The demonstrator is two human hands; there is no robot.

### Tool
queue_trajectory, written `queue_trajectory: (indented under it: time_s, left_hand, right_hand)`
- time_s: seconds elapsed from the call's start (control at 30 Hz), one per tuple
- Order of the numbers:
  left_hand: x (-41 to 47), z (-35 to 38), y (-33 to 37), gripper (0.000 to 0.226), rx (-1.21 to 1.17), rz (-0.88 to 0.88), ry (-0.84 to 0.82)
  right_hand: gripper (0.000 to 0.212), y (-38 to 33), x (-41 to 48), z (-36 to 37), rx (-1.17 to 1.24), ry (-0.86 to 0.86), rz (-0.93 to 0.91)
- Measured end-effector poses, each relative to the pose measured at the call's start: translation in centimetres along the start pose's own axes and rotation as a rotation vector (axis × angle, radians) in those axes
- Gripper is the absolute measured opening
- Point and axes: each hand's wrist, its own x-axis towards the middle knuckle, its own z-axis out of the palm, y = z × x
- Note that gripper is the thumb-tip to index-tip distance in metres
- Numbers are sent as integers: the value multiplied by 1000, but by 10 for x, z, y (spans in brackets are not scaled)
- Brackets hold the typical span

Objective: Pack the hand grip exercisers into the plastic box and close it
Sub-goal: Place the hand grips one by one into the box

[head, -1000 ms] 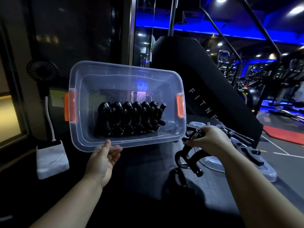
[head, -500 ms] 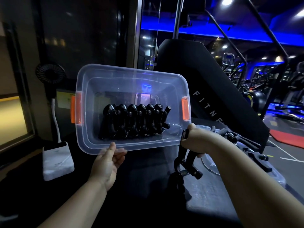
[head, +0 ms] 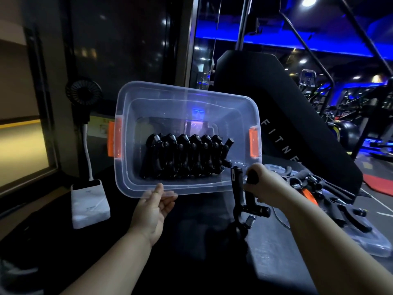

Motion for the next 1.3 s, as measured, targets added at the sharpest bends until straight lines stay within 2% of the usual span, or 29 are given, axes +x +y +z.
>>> queue_trajectory:
  time_s: [0.13, 0.27, 0.37, 0.4, 0.5, 0.6, 0.73, 0.87, 0.93, 1.07, 1.3]
  left_hand:
    - [0, 0, 0, 27, -23, -8, -2]
    - [-1, -1, 2, 23, -51, -12, -19]
    - [-1, -1, 2, 26, -54, -13, -29]
    - [-1, -2, 2, 26, -55, -12, -30]
    - [-1, -2, 2, 26, -60, -15, -25]
    - [-2, -1, 3, 24, -56, -25, -20]
    - [-3, 2, 3, 19, -63, -19, -10]
    - [-1, 3, 3, 18, -109, -19, -5]
    - [0, 2, 2, 24, -146, -27, 10]
    - [0, 1, 2, 42, -155, -5, 3]
    - [1, 1, -1, 43, -114, 43, 32]
  right_hand:
    - [33, 5, -2, 2, -33, -24, -49]
    - [24, 9, -1, 1, -17, 74, -112]
    - [42, 4, -1, -2, 99, -47, -67]
    - [41, 2, 1, -3, 125, -46, -76]
    - [31, -6, 9, -4, 333, 48, -117]
    - [33, -26, 14, -5, 555, 80, -145]
    - [33, -58, 26, 3, 668, 110, -184]
    - [34, -94, 40, 22, 678, 162, -201]
    - [35, -114, 47, 33, 665, 172, -212]
    - [35, -154, 62, 58, 622, 114, -254]
    - [51, -214, 81, 94, 455, 17, -333]
